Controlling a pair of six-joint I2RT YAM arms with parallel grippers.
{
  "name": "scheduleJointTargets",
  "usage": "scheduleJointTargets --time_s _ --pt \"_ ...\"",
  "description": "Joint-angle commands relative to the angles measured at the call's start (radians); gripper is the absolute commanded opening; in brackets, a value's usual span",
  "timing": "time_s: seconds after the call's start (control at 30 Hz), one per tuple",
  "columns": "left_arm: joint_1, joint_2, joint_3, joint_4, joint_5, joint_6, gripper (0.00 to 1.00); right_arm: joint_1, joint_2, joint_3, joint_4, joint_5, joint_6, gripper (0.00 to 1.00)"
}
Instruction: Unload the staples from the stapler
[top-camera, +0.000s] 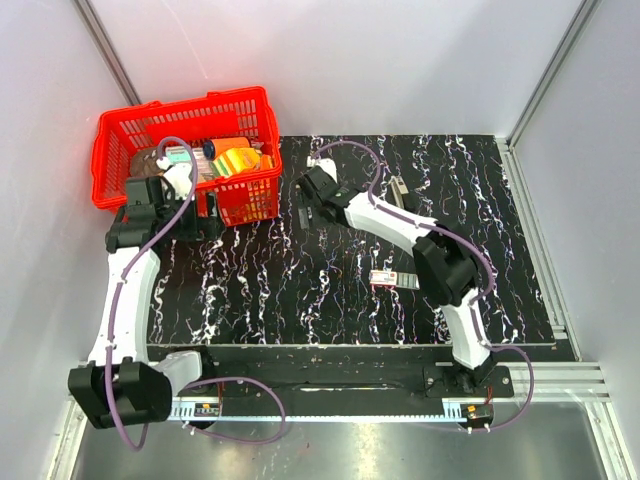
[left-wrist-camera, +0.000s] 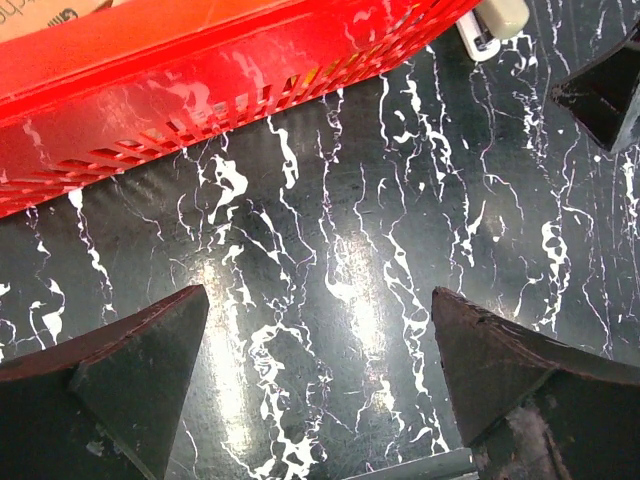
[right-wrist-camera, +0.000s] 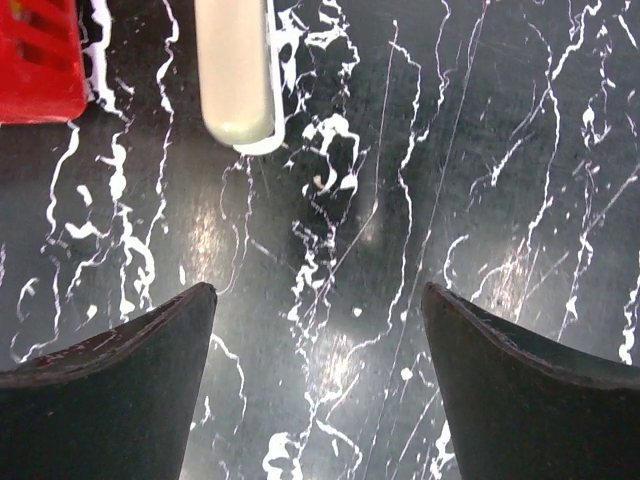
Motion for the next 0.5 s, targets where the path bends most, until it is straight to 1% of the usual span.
scheduleJointTargets --time_s 0.0,0.13,0.23,0.47 --pt "0.031 0.032 0.031 0.028 0.073 0.024 0.99 -0.027 0.072 0.113 0.096 0.021 -0.077 0.89" --pt "0.031 0.041 0.029 0.031 0.073 0.044 0.99 -0.026 0.161 0.213 0.127 0.01 -0.114 0.87" --pt "0.041 0.061 0.028 0.041 0.07 0.061 0.99 -0.027 0.233 0.319 0.126 -0.001 -0.137 0.85" --pt "0.052 0.085 0.032 0.044 0.099 0.067 0.99 -0.053 0.366 0.51 0.075 -0.049 -0.14 0.77"
